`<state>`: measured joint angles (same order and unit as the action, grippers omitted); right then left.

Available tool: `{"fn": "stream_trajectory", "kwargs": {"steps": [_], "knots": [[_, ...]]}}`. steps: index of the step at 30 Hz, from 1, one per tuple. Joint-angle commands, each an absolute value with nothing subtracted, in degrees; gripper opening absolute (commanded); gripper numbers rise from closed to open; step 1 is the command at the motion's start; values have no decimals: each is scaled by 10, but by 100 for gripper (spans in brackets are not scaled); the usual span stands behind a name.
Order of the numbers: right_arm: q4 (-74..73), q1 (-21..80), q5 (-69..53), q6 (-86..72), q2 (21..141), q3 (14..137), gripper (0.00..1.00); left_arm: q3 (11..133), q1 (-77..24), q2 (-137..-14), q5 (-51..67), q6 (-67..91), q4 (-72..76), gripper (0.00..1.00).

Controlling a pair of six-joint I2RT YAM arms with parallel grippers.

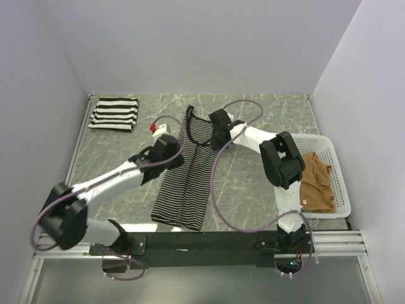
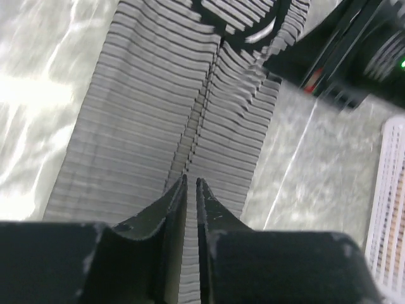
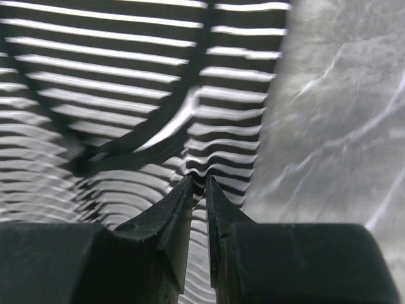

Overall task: Fold and stack the tank tops
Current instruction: Fold the tank top

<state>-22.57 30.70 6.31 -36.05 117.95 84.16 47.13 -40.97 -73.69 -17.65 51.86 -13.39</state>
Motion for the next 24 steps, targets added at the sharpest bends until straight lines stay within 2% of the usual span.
{"fn": "stream_trajectory", "kwargs": {"steps": [1, 9, 17, 20, 23, 24], "knots": [[-250, 291, 42, -343, 1214, 896, 22, 533, -365, -807, -91, 454, -67, 15], [-322, 241, 1, -316, 1302, 1013, 26, 658, -329, -976, -54, 446, -50, 13], [-419, 201, -46, -276, 1446, 1264, 29, 807, -271, -1132, -4, 446, -75, 12], [-427, 192, -77, -268, 1474, 1328, 33, 887, -255, -1198, 21, 446, -84, 12], [-382, 178, -125, -260, 1468, 1328, 38, 938, -241, -1254, 59, 452, -74, 13], [-351, 174, -132, -252, 1462, 1316, 43, 949, -239, -1276, 64, 453, -72, 14]]}}
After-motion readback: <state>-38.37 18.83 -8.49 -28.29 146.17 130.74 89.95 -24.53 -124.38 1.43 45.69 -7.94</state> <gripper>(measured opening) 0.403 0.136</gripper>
